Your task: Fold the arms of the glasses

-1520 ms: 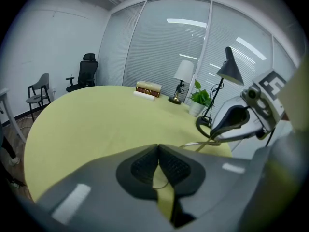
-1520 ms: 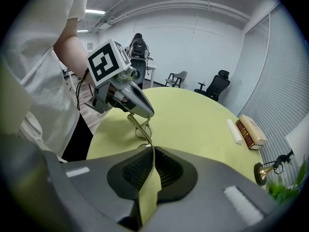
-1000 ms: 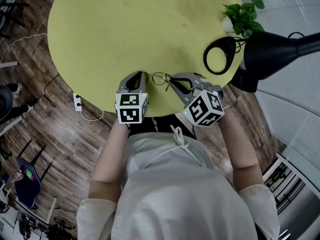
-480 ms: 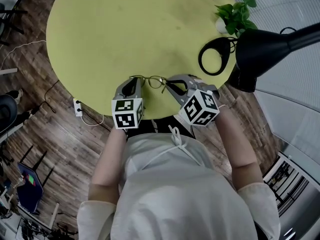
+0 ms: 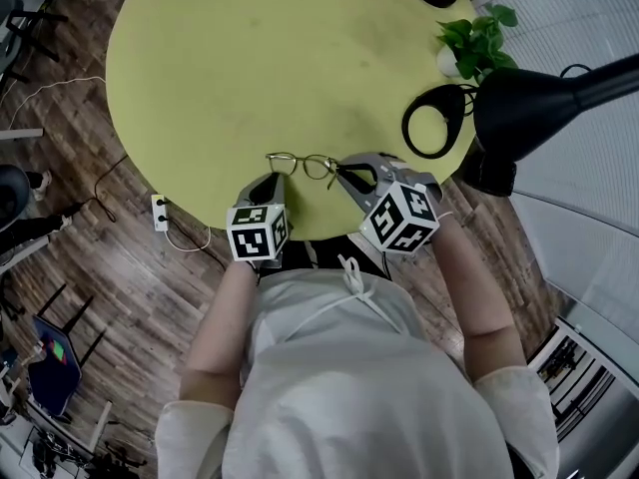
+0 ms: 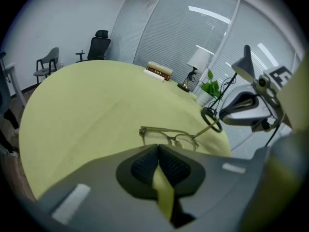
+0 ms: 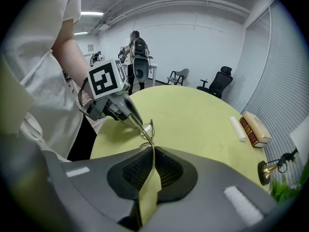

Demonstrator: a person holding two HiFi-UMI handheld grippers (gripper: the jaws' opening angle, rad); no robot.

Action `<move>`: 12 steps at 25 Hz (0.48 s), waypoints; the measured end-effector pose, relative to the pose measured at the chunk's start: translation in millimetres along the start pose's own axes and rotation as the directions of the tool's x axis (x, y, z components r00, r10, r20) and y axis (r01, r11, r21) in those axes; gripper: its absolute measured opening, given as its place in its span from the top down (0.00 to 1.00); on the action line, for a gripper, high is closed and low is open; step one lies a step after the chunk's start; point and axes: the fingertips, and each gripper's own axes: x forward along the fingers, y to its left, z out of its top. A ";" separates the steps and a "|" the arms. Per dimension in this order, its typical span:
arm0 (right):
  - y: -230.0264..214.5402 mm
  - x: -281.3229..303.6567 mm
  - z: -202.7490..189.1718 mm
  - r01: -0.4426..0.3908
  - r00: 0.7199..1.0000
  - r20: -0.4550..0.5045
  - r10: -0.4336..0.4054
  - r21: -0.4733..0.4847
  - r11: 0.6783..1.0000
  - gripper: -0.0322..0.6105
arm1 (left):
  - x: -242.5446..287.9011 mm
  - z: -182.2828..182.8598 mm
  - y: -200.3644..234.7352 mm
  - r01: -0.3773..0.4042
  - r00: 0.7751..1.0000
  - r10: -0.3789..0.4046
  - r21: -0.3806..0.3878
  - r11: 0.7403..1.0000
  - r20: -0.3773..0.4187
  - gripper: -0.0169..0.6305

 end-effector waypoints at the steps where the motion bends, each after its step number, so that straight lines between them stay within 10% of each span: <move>1: 0.1 -0.1 0.6 0.002 1.000 -0.002 -0.002 -0.005 1.000 0.93 | 2.0 0.3 1.8 0.003 1.000 -0.003 -0.015 1.000 -0.007 0.96; 12: 2.5 11.4 15.3 -0.014 1.000 -0.021 0.014 -0.031 0.999 0.92 | 9.9 -2.9 0.4 0.017 0.999 -0.018 -0.009 1.000 -0.035 0.96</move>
